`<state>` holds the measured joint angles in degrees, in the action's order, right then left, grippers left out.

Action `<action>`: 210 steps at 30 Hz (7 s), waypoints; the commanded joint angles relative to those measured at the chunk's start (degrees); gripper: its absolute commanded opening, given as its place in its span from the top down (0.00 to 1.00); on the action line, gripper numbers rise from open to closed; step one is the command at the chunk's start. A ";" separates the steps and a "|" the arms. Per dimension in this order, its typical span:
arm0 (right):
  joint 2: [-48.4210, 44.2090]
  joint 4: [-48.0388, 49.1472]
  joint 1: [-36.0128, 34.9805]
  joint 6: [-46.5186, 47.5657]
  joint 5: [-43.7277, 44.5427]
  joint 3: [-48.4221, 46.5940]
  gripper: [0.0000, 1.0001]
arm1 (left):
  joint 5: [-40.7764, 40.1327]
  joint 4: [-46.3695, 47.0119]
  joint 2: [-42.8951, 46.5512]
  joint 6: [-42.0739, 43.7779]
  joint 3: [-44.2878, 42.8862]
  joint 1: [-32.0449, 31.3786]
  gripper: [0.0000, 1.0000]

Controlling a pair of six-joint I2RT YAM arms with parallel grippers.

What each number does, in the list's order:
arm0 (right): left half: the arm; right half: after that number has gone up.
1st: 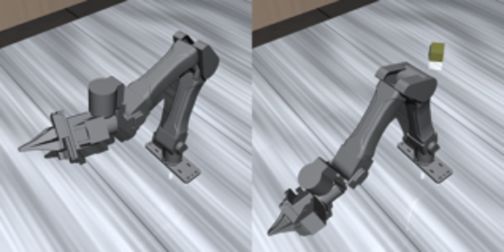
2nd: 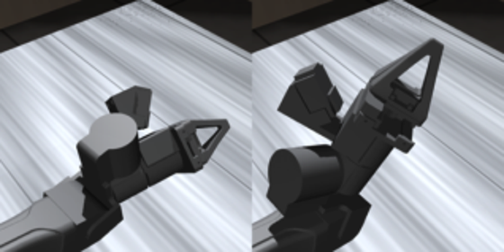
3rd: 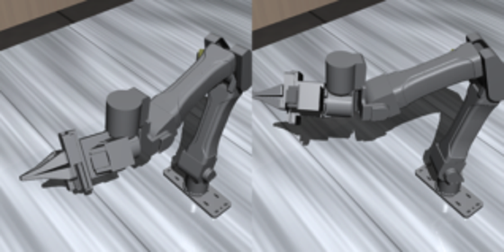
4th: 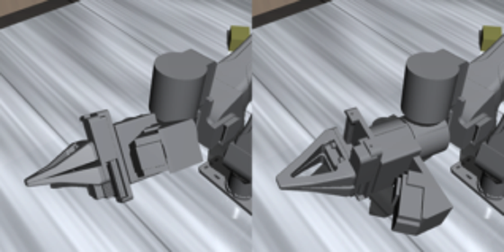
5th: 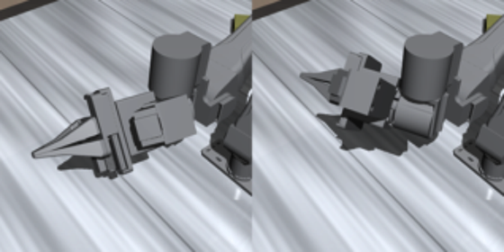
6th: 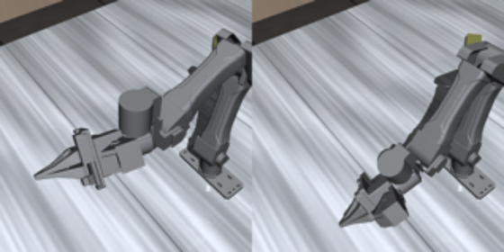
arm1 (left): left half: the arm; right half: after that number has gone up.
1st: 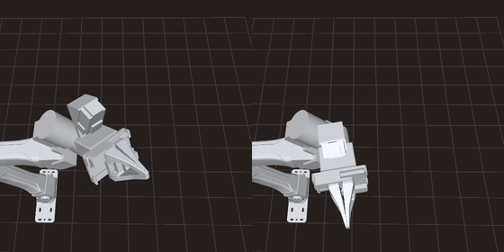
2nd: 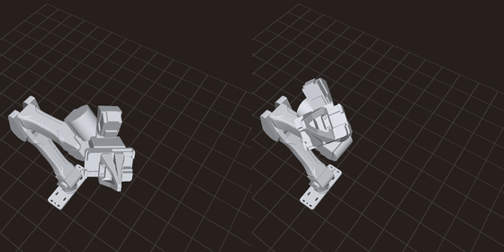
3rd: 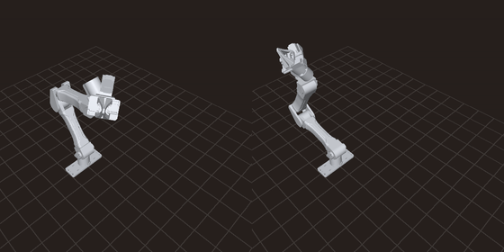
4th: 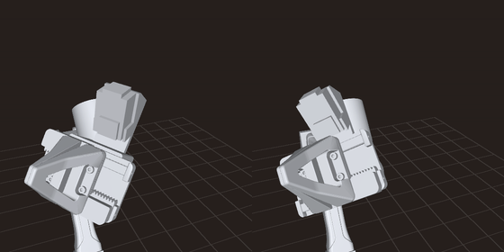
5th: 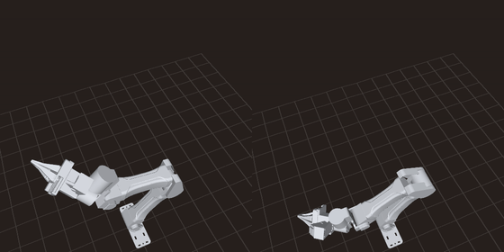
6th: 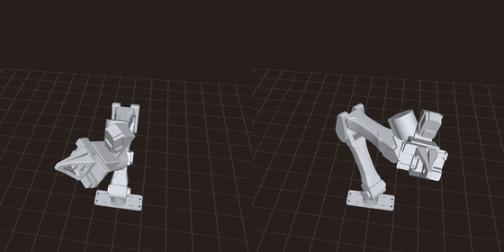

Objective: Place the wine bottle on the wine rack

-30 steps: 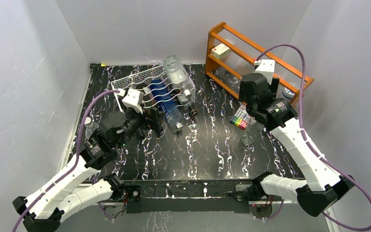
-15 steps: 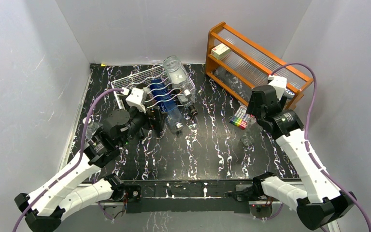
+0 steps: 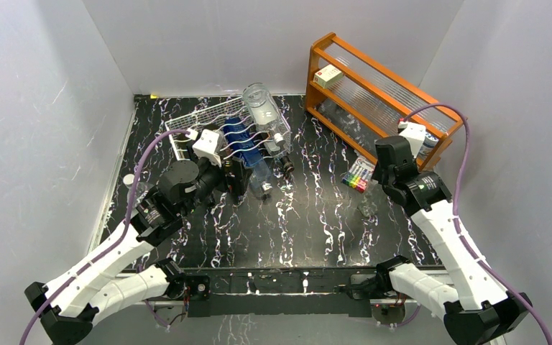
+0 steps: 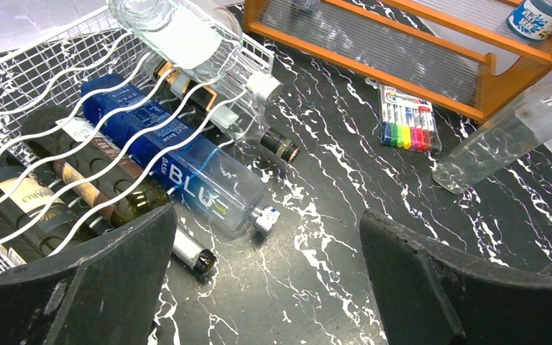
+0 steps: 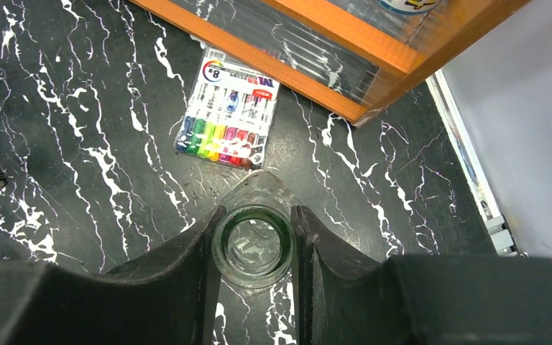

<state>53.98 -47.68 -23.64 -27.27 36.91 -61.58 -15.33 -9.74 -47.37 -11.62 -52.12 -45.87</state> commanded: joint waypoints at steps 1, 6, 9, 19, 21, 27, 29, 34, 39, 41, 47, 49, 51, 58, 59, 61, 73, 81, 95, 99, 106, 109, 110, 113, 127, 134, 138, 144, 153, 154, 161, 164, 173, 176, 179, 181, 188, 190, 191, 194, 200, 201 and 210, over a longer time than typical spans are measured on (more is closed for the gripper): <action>-1.33 4.26 0.12 2.14 2.42 -0.02 0.71 | 0.65 1.22 0.38 -0.51 -0.22 -0.01 0.02; -2.24 7.24 0.08 6.71 -1.25 -0.74 0.91 | 0.57 1.21 -0.01 -0.59 0.13 0.00 0.02; -2.75 9.53 0.10 11.11 -8.94 -2.00 1.00 | 1.82 1.41 -0.51 -0.60 0.34 0.00 0.02; -2.04 15.39 0.08 17.61 -41.65 -2.86 1.00 | 13.20 7.87 -3.25 2.37 5.59 0.01 0.02; -2.15 16.86 0.08 18.43 -46.42 -1.88 1.00 | 15.47 9.84 -3.79 3.62 7.46 -0.01 0.02; -3.06 21.54 0.12 19.71 -56.23 0.79 1.00 | 27.07 16.93 -5.62 6.08 12.41 -0.01 0.02; -3.22 23.15 0.08 19.75 -59.28 1.96 1.00 | 30.38 19.02 -6.70 6.60 13.21 0.01 0.02; -2.21 27.08 0.08 18.30 -66.91 3.95 1.00 | 34.93 20.21 -11.67 6.06 12.29 -0.01 0.02; -0.90 32.45 0.10 14.18 -74.10 5.59 1.00 | 43.09 21.76 -16.64 6.07 11.27 -0.01 0.05; -0.50 34.31 0.11 12.72 -75.48 6.21 1.00 | 47.69 22.19 -18.56 6.16 10.82 -0.01 0.06; -0.04 36.34 0.09 12.02 -79.88 6.94 1.00 | 52.70 23.10 -21.24 6.60 11.74 -0.01 0.04; -0.08 36.49 0.11 12.20 -81.50 7.06 1.00 | 54.00 23.93 -21.53 6.84 12.28 -0.01 0.04; -0.01 36.79 0.09 12.45 -84.22 7.02 1.00 | 54.04 24.80 -21.74 6.76 12.60 -0.01 0.04; -0.72 38.66 0.09 12.56 -88.08 7.33 1.00 | 54.45 26.22 -20.61 7.07 13.00 0.00 0.09; -0.75 38.82 0.12 12.45 -88.13 7.25 1.00 | 54.71 25.87 -20.24 7.57 13.19 -0.01 0.10; -0.76 39.38 0.15 12.04 -88.23 7.19 1.00 | 55.44 24.68 -19.74 8.52 13.31 0.03 0.15; 0.35 40.68 0.08 6.77 -86.90 5.88 1.00 | 56.10 18.62 -19.55 14.75 12.18 0.03 0.27; 1.15 39.53 0.08 5.50 -85.98 5.34 1.00 | 53.47 19.40 -17.63 18.49 11.62 -0.04 0.82; 0.05 28.36 0.08 16.48 -84.29 0.13 0.27 | 37.39 19.81 -8.00 44.51 8.97 -0.08 1.00; 0.91 23.84 0.08 19.57 -82.62 -4.90 0.20 | 32.19 17.03 -6.97 56.99 7.09 -0.08 1.00; 2.31 19.92 0.08 23.66 -79.98 -10.03 0.14 | 24.14 19.70 -6.81 71.25 7.89 -0.09 1.00; 4.25 19.18 0.08 24.08 -77.30 -10.98 0.13 | 22.74 24.27 -6.77 76.74 9.18 -0.05 1.00; 5.31 18.71 0.08 24.44 -76.73 -11.47 0.13 | 22.64 25.25 -6.83 78.17 9.39 -0.09 1.00; 8.47 18.42 0.05 24.63 -75.70 -12.17 0.13 | 22.80 26.72 -7.54 82.19 9.47 -0.03 1.00; 17.83 17.91 -9.21 29.62 -77.36 -13.51 0.10 | 25.58 27.05 -7.27 88.35 11.42 -0.61 1.00; 18.75 17.12 -11.90 30.28 -76.85 -13.16 0.19 | 25.62 25.39 -6.57 88.87 11.29 -0.80 1.00; 18.61 16.34 -13.12 30.98 -77.25 -13.00 0.21 | 26.43 25.32 -6.20 88.44 11.13 -0.88 1.00; 20.43 15.81 -13.99 30.91 -75.71 -13.69 0.11 | 27.32 25.29 -6.04 88.53 10.90 -0.97 1.00; 22.92 13.61 -15.73 32.90 -76.31 -15.40 0.15 | 27.48 23.66 -6.00 88.44 9.91 -1.02 1.00; 22.87 13.44 -15.86 32.99 -76.10 -15.41 0.17 | 27.42 23.44 -6.09 88.46 9.84 -1.06 1.00; 20.97 14.06 -15.88 31.82 -73.26 -15.30 0.51 | 26.37 21.99 -6.33 88.37 9.73 -1.07 1.00; 19.82 14.89 -15.84 30.62 -71.39 -15.15 0.75 | 25.94 21.36 -6.35 87.50 9.54 -1.06 1.00; 15.28 19.13 -15.92 25.40 -62.72 -13.47 1.00 | 24.27 21.51 -5.32 82.83 11.10 -1.07 0.15; 13.85 20.63 -15.83 23.84 -60.47 -12.49 1.00 | 23.48 19.62 -4.92 80.31 11.21 -1.07 0.02; 12.65 21.48 -15.84 22.41 -57.71 -11.59 1.00 | 22.59 17.83 -3.94 77.43 11.26 -1.06 0.02; 12.05 21.57 -15.86 21.65 -55.87 -11.25 1.00 | 22.33 17.49 -2.50 74.44 11.41 -1.08 0.02; 11.70 23.97 -15.91 18.41 -48.69 -10.34 1.00 | 19.43 17.38 3.65 56.51 9.91 -1.02 0.02; 12.35 25.58 -15.91 17.05 -46.89 -10.23 1.00 | 16.19 18.71 4.97 47.99 8.62 -1.02 0.02; 12.84 26.61 -15.89 16.54 -46.61 -10.15 1.00 | 13.94 19.13 5.47 43.39 7.70 -1.06 0.02; 15.15 30.25 -15.89 14.71 -46.77 -10.20 1.00 | 7.21 17.47 6.22 31.45 3.35 -1.06 0.02; 21.42 38.05 -16.71 10.71 -46.59 -11.73 1.00 | 1.44 8.19 6.93 23.07 -6.13 -1.07 0.02; 22.62 39.19 -17.29 9.99 -45.81 -12.14 1.00 | 0.53 8.31 7.43 22.04 -6.80 -1.00 0.02; 37.79 46.85 -23.61 5.10 -32.54 -20.33 1.00 | -0.98 0.06 7.60 15.63 -14.09 -1.07 0.02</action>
<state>87.99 -12.69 -45.19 -19.05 -2.44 -74.11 -14.76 -4.49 -39.11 8.45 -62.83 -46.96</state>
